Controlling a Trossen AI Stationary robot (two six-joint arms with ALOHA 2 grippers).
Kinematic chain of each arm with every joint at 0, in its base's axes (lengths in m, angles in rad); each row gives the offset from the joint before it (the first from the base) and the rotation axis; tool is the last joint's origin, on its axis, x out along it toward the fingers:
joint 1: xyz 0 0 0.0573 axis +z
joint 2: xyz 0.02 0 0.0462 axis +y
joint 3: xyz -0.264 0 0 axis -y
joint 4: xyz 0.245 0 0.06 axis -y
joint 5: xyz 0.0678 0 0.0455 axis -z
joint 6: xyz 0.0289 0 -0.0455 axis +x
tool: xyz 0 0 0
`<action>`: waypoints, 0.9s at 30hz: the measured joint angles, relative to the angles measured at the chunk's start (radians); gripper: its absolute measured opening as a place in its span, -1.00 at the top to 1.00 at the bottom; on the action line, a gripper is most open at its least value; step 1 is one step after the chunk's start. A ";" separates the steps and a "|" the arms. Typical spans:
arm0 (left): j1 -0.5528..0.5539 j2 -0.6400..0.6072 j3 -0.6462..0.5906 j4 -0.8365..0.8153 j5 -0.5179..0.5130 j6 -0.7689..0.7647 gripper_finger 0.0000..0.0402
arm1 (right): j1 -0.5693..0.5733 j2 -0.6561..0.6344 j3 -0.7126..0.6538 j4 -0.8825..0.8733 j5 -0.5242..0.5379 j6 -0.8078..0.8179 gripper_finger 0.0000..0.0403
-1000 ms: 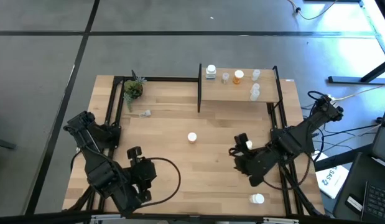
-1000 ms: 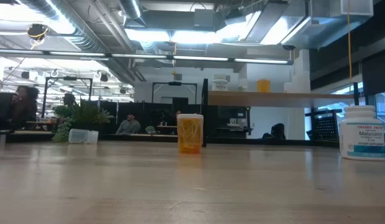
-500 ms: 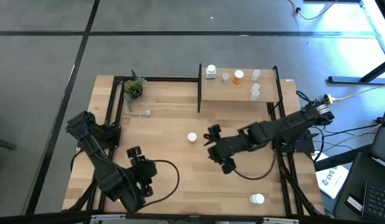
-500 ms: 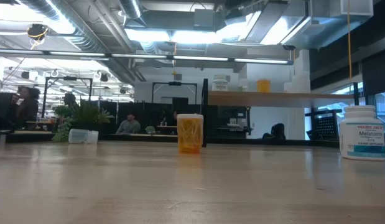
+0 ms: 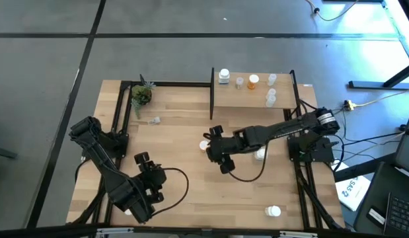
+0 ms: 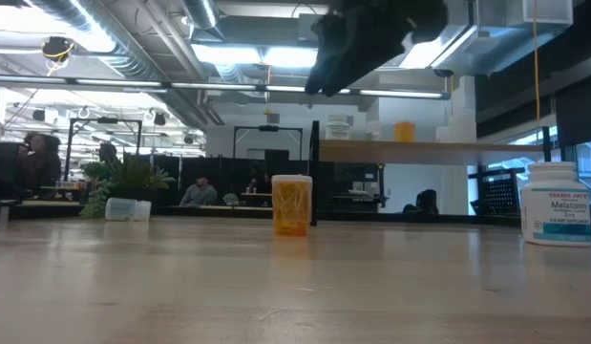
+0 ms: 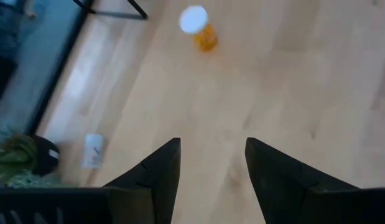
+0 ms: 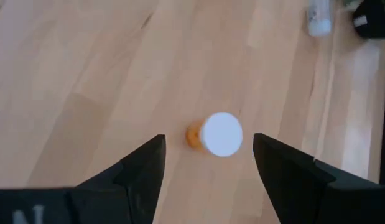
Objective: Pick and place medicine bottles onto shelf by color
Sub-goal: Put the top orange pill bottle on the shelf aligned with the other orange pill bottle
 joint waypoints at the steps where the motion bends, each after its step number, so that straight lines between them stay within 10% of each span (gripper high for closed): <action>1: 0.001 -0.007 -0.015 0.003 -0.019 0.000 0.13 | -0.006 0.002 0.000 0.002 0.001 0.013 -0.21; 14: 0.021 -0.357 -0.333 0.123 -0.171 -0.020 0.13 | -0.044 0.006 0.000 0.030 -0.007 0.015 -0.21; 27: 0.138 -0.698 -0.642 0.742 -0.106 0.437 0.13 | -0.049 0.006 0.000 0.029 -0.008 0.020 -0.21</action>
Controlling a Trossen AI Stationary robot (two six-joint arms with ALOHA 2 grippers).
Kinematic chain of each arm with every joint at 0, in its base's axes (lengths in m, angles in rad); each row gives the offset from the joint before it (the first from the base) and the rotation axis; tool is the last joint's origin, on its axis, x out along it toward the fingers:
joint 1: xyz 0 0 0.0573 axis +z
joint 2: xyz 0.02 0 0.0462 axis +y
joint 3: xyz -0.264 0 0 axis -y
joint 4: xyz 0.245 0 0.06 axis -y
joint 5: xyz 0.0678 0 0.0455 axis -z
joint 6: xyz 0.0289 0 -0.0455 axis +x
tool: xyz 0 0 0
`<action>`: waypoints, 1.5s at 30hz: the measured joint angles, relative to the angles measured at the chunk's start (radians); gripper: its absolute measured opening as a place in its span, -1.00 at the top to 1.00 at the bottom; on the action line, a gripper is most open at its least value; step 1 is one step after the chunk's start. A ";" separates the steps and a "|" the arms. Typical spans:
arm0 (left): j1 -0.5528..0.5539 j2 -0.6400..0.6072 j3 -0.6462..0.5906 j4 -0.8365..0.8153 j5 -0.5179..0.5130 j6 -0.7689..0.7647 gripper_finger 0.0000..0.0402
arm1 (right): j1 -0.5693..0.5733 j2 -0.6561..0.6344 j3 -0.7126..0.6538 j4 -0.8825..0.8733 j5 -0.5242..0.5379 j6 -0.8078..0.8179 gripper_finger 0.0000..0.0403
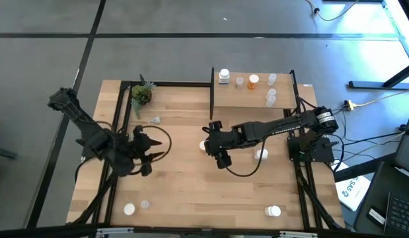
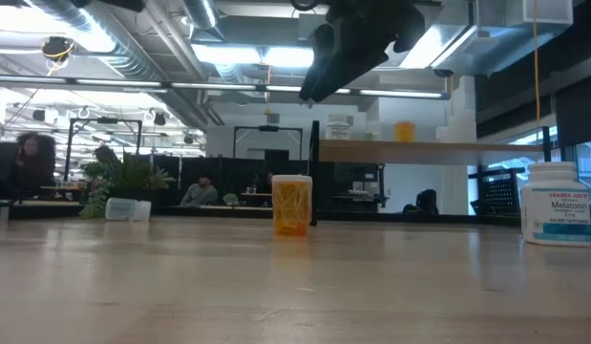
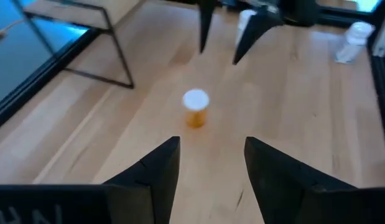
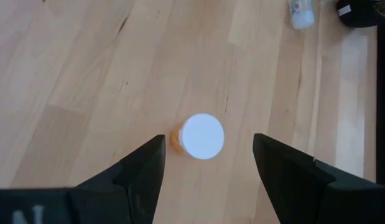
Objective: Pick and place medicine bottles onto shelf by color
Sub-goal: Put the top orange pill bottle on the shelf aligned with the other orange pill bottle
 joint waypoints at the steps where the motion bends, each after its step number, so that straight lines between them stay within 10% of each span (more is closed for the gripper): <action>1: 0.016 -0.008 -0.013 0.033 0.028 0.041 0.13 | 0.000 0.000 0.000 0.000 0.000 0.000 -0.21; 21: 0.122 -0.014 -0.029 0.080 0.294 0.263 0.13 | 0.000 0.000 0.000 -0.001 0.000 0.006 -0.21; 45: 0.122 -0.014 -0.029 0.081 0.289 0.349 0.13 | 0.000 0.000 0.001 0.019 0.000 0.027 -0.21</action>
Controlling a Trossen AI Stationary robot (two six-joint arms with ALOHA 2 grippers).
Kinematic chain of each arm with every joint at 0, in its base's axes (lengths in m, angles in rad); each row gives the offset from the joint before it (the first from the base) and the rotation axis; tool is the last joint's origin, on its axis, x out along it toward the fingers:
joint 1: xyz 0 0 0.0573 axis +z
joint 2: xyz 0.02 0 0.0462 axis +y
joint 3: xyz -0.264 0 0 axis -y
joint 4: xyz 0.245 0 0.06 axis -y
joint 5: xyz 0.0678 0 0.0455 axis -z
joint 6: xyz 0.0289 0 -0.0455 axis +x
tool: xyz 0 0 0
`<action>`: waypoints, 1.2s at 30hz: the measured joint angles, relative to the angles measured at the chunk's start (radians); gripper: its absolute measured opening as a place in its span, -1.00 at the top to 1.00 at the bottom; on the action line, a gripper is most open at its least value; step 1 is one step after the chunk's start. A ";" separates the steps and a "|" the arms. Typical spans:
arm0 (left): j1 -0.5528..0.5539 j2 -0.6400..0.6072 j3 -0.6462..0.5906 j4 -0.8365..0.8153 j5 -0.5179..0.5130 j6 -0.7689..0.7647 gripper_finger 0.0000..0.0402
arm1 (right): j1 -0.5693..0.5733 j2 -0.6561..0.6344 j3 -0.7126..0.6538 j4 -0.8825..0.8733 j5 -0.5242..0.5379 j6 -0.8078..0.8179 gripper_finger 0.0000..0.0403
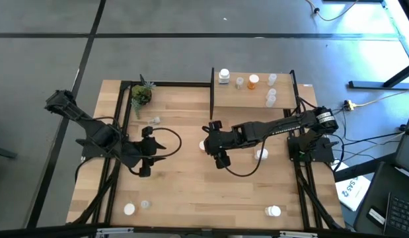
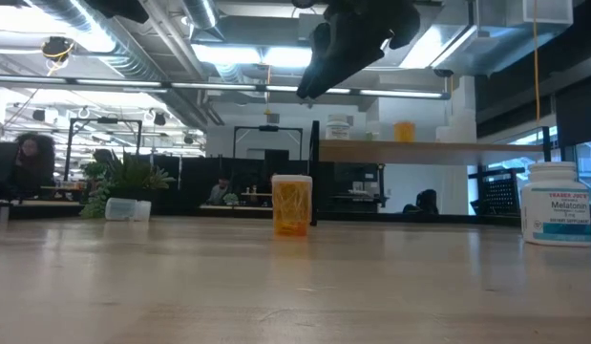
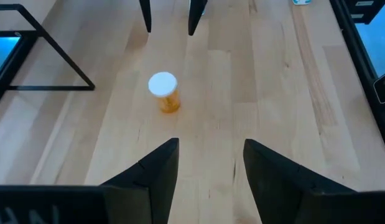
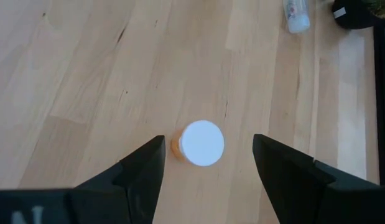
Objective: Pick and place medicine bottles onto shelf by color
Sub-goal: Put the top orange pill bottle on the shelf aligned with the other orange pill bottle
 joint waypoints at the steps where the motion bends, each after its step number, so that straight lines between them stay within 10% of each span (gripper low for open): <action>1: 0.000 0.000 0.000 0.000 0.000 0.000 0.13 | 0.000 0.000 0.000 0.000 0.000 0.000 -0.21; 20: 0.000 0.000 0.000 0.001 -0.001 0.000 0.13 | 0.001 0.000 0.000 -0.007 -0.088 -0.002 -0.23; 36: 0.000 0.000 0.000 0.000 -0.001 0.000 0.13 | 0.000 0.031 0.000 0.033 -0.048 0.003 -0.91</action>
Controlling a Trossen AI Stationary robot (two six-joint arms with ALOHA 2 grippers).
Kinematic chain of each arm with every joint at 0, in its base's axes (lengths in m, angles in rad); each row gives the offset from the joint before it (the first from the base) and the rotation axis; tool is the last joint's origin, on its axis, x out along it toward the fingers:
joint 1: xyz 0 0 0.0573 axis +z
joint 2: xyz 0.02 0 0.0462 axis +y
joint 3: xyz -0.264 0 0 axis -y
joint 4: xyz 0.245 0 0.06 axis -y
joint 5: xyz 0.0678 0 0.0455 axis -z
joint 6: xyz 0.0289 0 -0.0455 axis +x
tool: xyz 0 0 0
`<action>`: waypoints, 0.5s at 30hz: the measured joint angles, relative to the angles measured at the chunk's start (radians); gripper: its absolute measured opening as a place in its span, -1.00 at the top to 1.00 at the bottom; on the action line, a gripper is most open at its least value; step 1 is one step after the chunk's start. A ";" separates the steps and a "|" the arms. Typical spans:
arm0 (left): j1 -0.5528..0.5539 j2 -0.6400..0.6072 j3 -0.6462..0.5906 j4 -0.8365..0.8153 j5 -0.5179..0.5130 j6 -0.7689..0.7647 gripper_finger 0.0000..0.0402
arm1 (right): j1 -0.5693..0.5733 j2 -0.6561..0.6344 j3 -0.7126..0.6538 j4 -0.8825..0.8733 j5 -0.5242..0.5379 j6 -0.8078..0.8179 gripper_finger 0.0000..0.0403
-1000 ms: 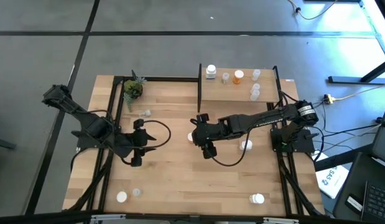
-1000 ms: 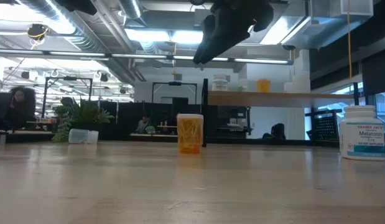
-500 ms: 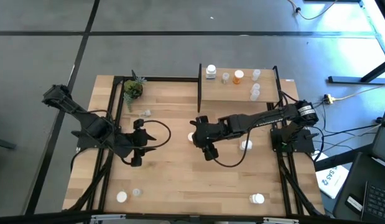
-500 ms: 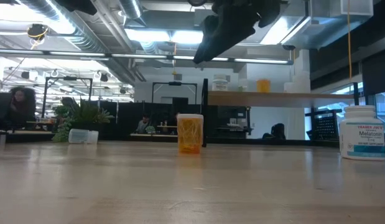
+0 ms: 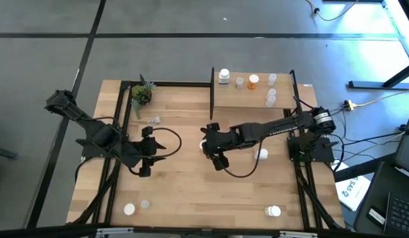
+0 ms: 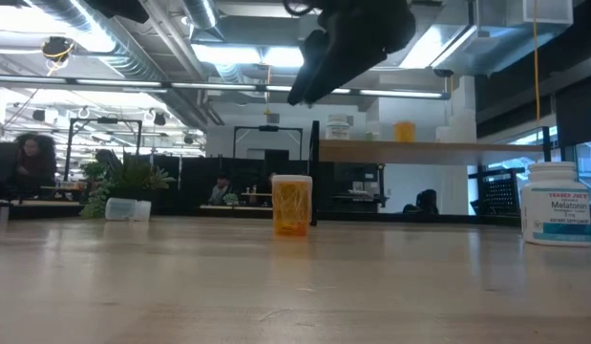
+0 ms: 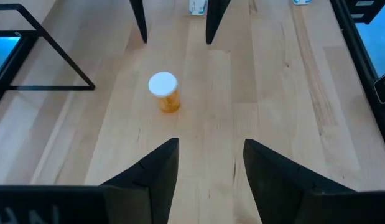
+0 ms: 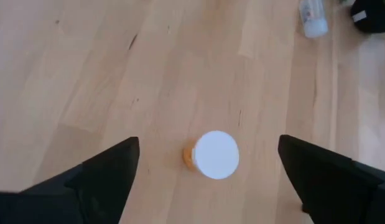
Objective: Pick and place medicine bottles onto shelf by color
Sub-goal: Put the top orange pill bottle on the shelf aligned with the other orange pill bottle
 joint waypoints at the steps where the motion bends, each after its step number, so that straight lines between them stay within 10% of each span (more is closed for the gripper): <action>1: 0.000 0.000 0.000 0.000 0.000 0.000 0.13 | 0.000 0.005 0.000 0.000 0.000 0.000 -0.91; 15: 0.000 0.000 0.000 0.001 0.000 0.000 0.13 | -0.067 0.108 0.000 0.058 -0.051 -0.059 -0.92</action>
